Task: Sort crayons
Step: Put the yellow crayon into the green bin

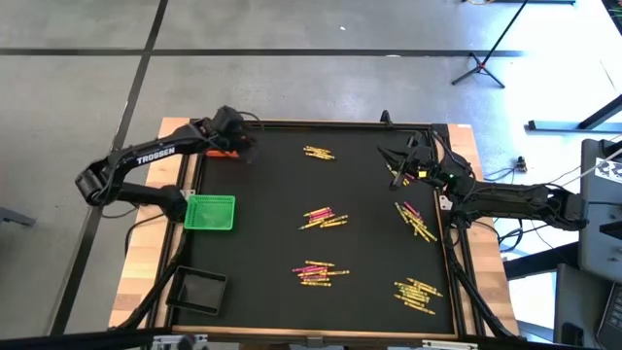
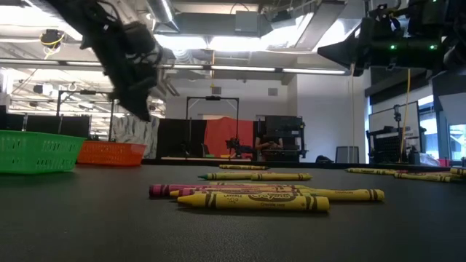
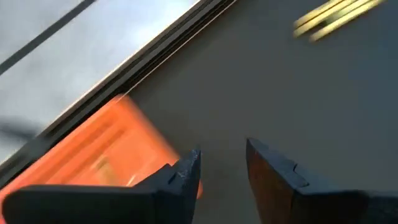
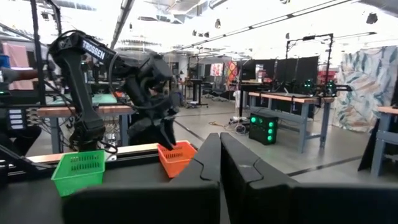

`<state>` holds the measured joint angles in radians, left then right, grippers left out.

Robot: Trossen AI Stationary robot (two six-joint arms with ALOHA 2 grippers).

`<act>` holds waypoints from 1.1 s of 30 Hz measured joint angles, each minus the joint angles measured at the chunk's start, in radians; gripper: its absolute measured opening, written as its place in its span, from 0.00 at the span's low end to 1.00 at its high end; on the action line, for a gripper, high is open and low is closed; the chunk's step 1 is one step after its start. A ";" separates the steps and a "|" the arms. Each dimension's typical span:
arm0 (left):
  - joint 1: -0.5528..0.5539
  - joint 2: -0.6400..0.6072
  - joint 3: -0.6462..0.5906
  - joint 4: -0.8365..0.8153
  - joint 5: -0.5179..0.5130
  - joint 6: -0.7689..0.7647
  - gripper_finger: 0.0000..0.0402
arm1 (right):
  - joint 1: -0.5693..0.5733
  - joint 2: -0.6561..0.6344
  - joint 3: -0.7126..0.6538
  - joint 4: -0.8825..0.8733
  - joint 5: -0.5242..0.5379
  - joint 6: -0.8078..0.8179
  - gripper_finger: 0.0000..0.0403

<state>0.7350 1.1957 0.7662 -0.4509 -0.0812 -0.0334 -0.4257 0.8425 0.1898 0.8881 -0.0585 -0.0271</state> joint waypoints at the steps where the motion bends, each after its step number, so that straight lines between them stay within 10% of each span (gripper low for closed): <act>1: -0.016 0.000 0.000 0.038 0.020 0.001 0.28 | 0.000 0.000 0.000 0.000 -0.005 0.004 0.00; 16: -0.151 0.133 0.006 0.420 0.088 0.012 0.28 | 0.000 0.001 0.000 -0.009 0.021 0.023 0.19; 23: -0.150 0.305 0.134 0.418 0.148 0.044 0.28 | 0.000 0.001 0.000 -0.015 0.022 0.022 0.37; 33: -0.145 0.546 0.380 0.277 0.225 0.130 0.28 | 0.000 0.000 0.000 -0.029 0.014 0.020 0.38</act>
<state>0.5902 1.7419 1.1461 -0.1739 0.1442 0.0966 -0.4259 0.8429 0.1894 0.8588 -0.0444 -0.0075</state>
